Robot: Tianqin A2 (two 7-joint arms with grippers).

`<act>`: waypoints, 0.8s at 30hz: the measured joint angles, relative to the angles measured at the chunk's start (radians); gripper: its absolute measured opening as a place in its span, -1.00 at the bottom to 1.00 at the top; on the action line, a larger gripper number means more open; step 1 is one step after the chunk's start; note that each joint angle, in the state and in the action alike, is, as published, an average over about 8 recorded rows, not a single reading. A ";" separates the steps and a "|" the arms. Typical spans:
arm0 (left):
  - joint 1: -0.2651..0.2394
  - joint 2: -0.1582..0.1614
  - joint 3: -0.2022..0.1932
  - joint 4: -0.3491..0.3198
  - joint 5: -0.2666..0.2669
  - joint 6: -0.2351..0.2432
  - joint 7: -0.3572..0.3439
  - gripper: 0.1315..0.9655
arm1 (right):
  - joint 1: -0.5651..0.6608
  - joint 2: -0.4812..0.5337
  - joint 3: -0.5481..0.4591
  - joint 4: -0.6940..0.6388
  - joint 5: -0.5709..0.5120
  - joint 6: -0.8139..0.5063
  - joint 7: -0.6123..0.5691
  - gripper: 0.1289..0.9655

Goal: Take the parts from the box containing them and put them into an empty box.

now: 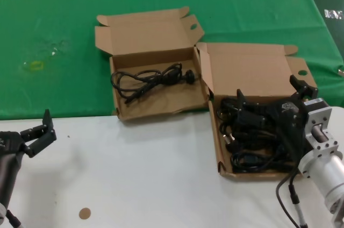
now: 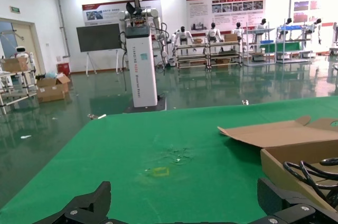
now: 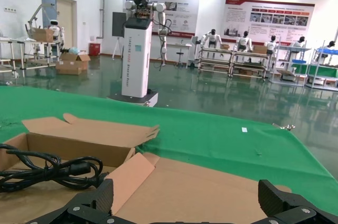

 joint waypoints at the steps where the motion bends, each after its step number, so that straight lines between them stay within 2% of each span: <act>1: 0.000 0.000 0.000 0.000 0.000 0.000 0.000 1.00 | 0.000 0.000 0.000 0.000 0.000 0.000 0.000 1.00; 24: 0.000 0.000 0.000 0.000 0.000 0.000 0.000 1.00 | 0.000 0.000 0.000 0.000 0.000 0.000 0.000 1.00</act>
